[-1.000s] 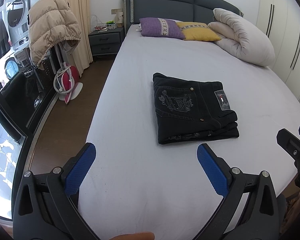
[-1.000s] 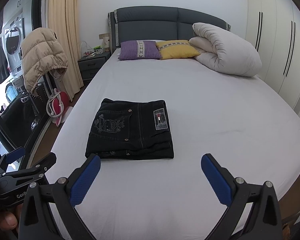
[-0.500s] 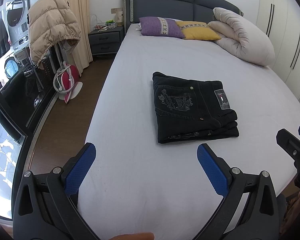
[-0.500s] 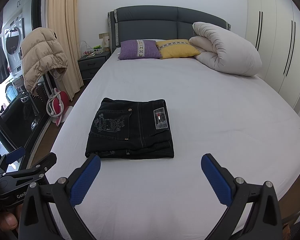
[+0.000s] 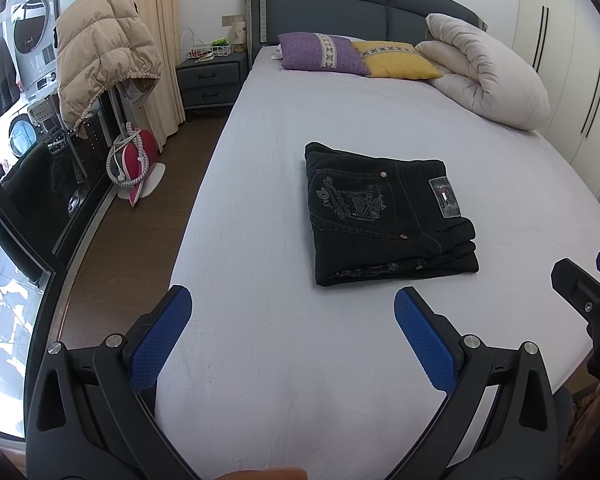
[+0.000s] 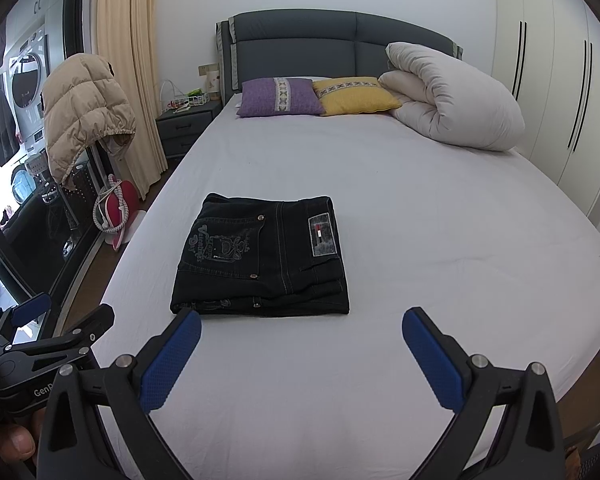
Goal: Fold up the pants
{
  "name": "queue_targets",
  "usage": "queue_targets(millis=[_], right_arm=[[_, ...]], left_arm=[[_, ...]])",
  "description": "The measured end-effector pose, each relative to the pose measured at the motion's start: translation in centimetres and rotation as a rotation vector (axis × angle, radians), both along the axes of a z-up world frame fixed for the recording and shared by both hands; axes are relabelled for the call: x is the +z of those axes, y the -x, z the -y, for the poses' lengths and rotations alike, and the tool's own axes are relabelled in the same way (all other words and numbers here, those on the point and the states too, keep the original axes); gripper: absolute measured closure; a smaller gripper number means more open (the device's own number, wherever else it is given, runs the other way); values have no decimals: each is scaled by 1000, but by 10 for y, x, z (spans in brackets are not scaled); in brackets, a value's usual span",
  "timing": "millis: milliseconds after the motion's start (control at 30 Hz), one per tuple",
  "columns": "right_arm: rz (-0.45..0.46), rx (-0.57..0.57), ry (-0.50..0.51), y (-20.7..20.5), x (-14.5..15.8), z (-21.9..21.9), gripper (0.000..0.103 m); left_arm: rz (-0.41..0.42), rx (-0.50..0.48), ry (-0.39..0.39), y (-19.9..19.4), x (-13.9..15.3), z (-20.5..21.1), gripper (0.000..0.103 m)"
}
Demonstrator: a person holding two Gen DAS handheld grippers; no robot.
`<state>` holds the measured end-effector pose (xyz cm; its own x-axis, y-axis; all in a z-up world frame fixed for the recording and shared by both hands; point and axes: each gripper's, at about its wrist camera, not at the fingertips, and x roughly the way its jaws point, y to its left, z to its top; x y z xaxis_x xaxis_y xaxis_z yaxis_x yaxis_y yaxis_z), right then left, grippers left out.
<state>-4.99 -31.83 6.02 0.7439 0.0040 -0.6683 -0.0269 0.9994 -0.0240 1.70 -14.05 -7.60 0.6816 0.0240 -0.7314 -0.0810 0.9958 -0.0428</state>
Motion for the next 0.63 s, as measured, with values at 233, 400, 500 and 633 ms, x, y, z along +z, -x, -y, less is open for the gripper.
queue_targets(millis=[233,400,500,633], right_arm=[[-2,1,0,2,-3,0,0],[-4,1,-2,2,-3,-1,0],[-7,3,-2,2,-6,0,0],[-9,3,-3,3,-9,0,0]], left_arm=[[-8,-8,5,-2,-6,0,0],[-8,-11,5,-2,-6,0,0],[-11,-17,11,-2,-9,-1,0],[-13,-18,14,-2,-10,-3,0]])
